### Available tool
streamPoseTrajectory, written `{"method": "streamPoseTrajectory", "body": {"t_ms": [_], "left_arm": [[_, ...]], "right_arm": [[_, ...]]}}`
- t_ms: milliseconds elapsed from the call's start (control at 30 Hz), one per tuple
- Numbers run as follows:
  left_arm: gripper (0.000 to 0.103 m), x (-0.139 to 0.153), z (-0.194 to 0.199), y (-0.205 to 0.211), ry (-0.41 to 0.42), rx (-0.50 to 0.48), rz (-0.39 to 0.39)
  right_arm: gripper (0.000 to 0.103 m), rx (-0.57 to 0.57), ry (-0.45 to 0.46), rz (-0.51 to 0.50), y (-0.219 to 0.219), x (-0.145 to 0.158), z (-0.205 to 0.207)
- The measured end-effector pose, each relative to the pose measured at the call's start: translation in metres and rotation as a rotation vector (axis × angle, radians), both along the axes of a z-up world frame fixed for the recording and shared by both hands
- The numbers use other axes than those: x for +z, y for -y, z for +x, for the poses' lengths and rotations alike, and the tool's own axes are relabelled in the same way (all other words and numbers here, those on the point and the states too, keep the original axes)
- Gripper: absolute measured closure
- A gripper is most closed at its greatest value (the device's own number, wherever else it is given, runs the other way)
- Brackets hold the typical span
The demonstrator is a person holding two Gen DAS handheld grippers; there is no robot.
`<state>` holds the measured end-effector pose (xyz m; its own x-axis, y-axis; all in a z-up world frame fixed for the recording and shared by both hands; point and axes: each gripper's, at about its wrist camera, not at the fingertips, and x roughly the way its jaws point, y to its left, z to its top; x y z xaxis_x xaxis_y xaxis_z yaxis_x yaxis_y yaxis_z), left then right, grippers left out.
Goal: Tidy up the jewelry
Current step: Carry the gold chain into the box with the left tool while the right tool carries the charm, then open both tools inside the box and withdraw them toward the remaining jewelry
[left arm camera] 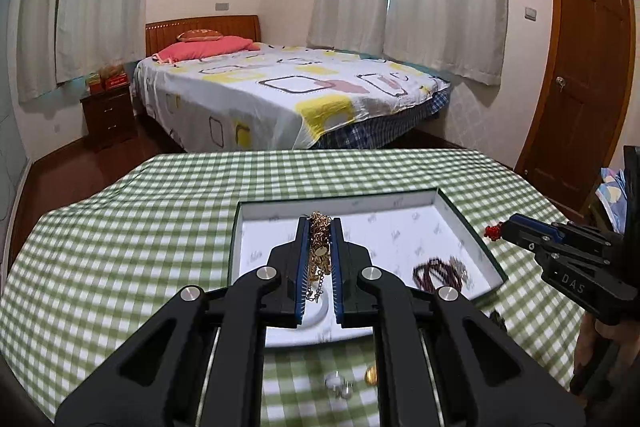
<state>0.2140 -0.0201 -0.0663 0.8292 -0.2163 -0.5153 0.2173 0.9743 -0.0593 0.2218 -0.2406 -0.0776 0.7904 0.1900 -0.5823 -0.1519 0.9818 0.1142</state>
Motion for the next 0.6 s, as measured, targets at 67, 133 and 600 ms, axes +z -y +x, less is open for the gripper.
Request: {"method": "streamPoseTrajectory", "body": {"t_ms": [67, 133, 600], "left_arm": [[0.093, -0.001, 0.015, 0.005, 0.004, 0.000, 0.008], [0.093, -0.004, 0.028, 0.007, 0.004, 0.002, 0.010], [0.093, -0.074, 0.146, 0.008, -0.150, 0.074, 0.060]], "right_arm": [[0.089, -0.007, 0.011, 0.001, 0.002, 0.002, 0.012], [0.089, -0.016, 0.022, -0.005, 0.002, 0.003, 0.022], [0.089, -0.075, -0.085, -0.031, 0.016, -0.049, 0.123]]}}
